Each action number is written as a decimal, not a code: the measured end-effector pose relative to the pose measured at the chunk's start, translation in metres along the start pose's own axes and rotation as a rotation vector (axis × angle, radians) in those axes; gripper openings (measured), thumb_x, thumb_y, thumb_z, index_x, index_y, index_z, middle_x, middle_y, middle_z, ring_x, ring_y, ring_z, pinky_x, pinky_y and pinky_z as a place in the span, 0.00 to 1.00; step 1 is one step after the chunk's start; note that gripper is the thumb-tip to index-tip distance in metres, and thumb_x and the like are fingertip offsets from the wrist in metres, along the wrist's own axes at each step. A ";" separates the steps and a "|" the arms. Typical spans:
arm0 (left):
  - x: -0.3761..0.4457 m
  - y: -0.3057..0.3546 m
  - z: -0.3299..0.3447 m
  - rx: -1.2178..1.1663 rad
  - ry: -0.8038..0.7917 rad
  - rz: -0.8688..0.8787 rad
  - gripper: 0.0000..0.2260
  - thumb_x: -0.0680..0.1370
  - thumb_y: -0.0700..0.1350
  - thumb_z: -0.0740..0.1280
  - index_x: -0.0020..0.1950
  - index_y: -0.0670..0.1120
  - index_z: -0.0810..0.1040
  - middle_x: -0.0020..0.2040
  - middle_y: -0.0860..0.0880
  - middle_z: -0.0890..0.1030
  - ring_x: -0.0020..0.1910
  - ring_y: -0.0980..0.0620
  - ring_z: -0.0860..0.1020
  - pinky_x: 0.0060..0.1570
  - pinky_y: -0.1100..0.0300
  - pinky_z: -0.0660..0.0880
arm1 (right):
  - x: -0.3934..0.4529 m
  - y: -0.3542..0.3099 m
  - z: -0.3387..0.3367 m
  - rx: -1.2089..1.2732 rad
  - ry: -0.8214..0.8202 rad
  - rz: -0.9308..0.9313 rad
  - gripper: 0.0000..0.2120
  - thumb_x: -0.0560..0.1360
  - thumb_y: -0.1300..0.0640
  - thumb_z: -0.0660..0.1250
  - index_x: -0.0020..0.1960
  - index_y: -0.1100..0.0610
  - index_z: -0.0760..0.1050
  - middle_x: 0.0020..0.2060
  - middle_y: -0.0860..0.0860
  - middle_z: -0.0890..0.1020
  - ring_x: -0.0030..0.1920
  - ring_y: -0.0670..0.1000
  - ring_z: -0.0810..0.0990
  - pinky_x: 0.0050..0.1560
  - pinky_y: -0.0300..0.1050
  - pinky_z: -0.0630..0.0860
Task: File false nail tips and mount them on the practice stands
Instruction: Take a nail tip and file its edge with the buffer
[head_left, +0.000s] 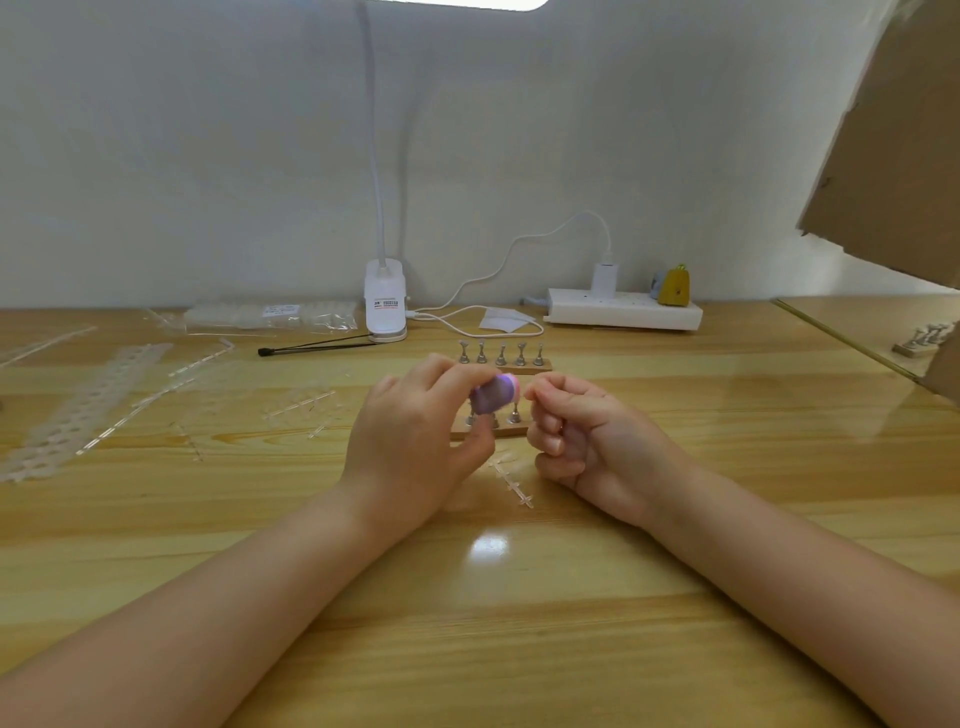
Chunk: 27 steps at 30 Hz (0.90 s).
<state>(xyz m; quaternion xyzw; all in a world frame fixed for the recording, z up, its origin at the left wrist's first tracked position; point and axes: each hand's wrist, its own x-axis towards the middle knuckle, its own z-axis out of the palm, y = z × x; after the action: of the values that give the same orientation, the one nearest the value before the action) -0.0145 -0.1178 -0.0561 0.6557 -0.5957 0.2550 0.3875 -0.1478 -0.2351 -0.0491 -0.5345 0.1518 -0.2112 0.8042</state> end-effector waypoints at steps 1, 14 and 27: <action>0.000 0.001 0.000 -0.031 0.029 0.011 0.12 0.69 0.39 0.72 0.52 0.44 0.82 0.44 0.49 0.80 0.34 0.56 0.70 0.37 0.52 0.73 | 0.000 0.001 0.000 -0.006 0.010 -0.007 0.03 0.71 0.58 0.66 0.40 0.56 0.77 0.27 0.49 0.69 0.25 0.45 0.67 0.21 0.34 0.59; -0.002 0.000 0.004 -0.014 -0.016 -0.089 0.11 0.70 0.41 0.70 0.52 0.45 0.80 0.45 0.49 0.78 0.34 0.54 0.69 0.38 0.52 0.73 | -0.001 -0.001 0.002 0.001 0.010 0.000 0.03 0.70 0.57 0.67 0.42 0.56 0.78 0.29 0.49 0.72 0.26 0.45 0.68 0.21 0.34 0.60; -0.004 0.005 0.001 -0.108 -0.111 -0.095 0.19 0.71 0.45 0.67 0.62 0.50 0.77 0.45 0.54 0.77 0.34 0.57 0.72 0.42 0.52 0.74 | -0.001 0.001 0.003 0.010 0.005 -0.002 0.07 0.70 0.57 0.67 0.47 0.59 0.75 0.38 0.53 0.83 0.29 0.46 0.75 0.23 0.35 0.67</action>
<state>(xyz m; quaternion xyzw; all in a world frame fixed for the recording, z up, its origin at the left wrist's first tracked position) -0.0206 -0.1164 -0.0592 0.6747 -0.5972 0.1672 0.4003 -0.1469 -0.2320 -0.0492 -0.5302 0.1523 -0.2140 0.8062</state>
